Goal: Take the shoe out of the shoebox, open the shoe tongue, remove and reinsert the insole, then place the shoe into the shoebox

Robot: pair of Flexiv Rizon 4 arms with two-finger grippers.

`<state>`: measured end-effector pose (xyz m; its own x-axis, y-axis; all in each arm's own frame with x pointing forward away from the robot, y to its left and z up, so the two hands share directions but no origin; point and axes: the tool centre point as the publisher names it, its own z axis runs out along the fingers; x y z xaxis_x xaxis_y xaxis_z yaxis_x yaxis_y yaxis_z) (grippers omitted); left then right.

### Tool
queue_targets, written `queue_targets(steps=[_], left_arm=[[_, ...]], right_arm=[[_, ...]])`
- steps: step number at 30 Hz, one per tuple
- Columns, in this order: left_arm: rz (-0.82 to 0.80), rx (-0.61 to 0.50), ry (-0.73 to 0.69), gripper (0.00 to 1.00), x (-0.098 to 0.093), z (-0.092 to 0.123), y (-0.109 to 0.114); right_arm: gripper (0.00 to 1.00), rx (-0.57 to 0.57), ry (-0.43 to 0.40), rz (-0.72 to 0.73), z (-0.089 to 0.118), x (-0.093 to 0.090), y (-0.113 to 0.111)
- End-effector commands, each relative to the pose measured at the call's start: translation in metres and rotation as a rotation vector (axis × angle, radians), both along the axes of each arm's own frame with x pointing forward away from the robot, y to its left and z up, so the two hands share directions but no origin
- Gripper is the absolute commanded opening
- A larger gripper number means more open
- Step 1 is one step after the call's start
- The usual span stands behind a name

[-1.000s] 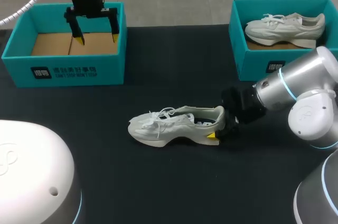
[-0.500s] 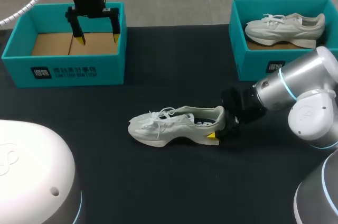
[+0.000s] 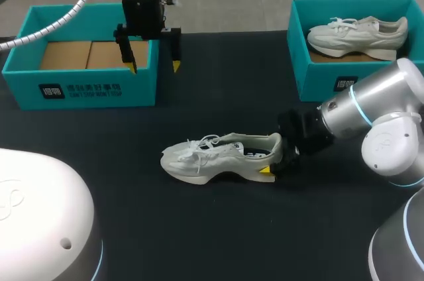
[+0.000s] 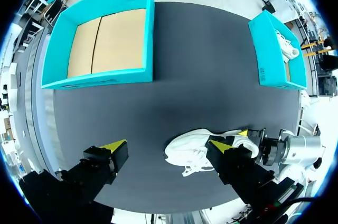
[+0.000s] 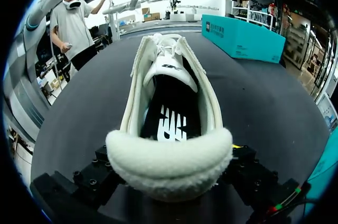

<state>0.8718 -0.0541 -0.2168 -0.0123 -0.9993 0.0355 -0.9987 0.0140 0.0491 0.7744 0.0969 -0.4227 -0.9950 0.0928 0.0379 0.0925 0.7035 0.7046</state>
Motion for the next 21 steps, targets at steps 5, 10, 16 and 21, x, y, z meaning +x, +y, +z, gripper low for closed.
queue_targets(steps=[5,10,16,21], left_arm=[[-0.006,0.027,-0.082,1.0,-0.041,-0.008,-0.033],[-0.022,0.028,-0.086,1.0,-0.056,-0.021,-0.056],[-0.058,-0.005,-0.086,1.0,-0.07,-0.037,-0.082],[-0.091,-0.034,-0.059,1.0,-0.079,-0.048,-0.099]], right_arm=[[0.0,-0.003,-0.001,-0.002,-0.005,-0.001,0.0],[0.0,-0.003,-0.001,-0.002,-0.005,-0.001,0.0],[0.0,-0.003,-0.001,-0.002,-0.005,-0.001,0.0],[0.0,-0.003,-0.001,-0.002,-0.005,-0.001,0.0]])
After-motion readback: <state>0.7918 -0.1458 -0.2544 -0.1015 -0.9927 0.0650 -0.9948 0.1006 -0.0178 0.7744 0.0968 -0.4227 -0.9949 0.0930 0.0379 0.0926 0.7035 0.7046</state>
